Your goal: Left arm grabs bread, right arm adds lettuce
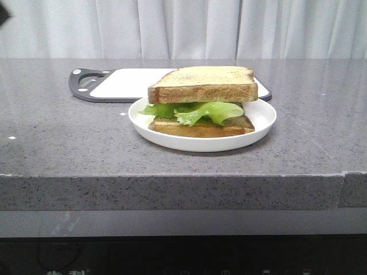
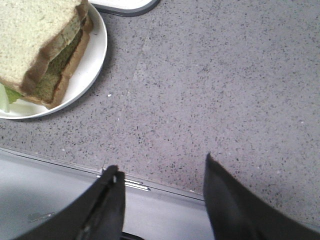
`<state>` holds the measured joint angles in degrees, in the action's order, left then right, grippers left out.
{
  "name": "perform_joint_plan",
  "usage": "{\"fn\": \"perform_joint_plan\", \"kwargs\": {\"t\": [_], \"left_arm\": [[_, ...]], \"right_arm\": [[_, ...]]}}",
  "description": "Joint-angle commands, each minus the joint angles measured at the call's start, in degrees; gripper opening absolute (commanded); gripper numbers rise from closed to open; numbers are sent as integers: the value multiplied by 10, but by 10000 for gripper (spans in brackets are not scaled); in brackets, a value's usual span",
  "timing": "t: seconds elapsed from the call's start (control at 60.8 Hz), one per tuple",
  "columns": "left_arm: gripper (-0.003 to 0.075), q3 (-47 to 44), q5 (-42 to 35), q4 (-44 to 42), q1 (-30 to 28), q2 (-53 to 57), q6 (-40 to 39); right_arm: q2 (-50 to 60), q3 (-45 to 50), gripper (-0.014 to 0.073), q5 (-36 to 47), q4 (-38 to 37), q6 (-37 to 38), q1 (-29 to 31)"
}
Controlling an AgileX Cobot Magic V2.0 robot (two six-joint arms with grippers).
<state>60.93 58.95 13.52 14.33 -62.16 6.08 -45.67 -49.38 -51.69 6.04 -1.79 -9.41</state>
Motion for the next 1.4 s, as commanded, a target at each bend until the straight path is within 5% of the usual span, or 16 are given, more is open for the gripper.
{"fn": "perform_joint_plan", "kwargs": {"t": [0.0, 0.164, 0.411, 0.756, 0.855, 1.381], "left_arm": [[407, -18, -41, -61, 0, 52, -58], [407, -88, -65, -135, 0, 125, -107], [369, -175, -147, -135, 0, 212, -107], [1, -205, -187, -135, 0, 233, -107], [-20, -205, -197, -135, 0, 233, -107], [-20, -205, -197, -126, 0, 233, -107]], "right_arm": [[1, -15, 419, 30, 5, 1, 1], [1, -15, 419, 27, 5, 1, 1], [1, -15, 398, 27, 5, 1, 1], [1, -14, -41, 27, 5, 0, 1], [1, -12, -122, 27, 6, 0, 1], [1, -1, -118, -12, 6, 0, 1]]}}
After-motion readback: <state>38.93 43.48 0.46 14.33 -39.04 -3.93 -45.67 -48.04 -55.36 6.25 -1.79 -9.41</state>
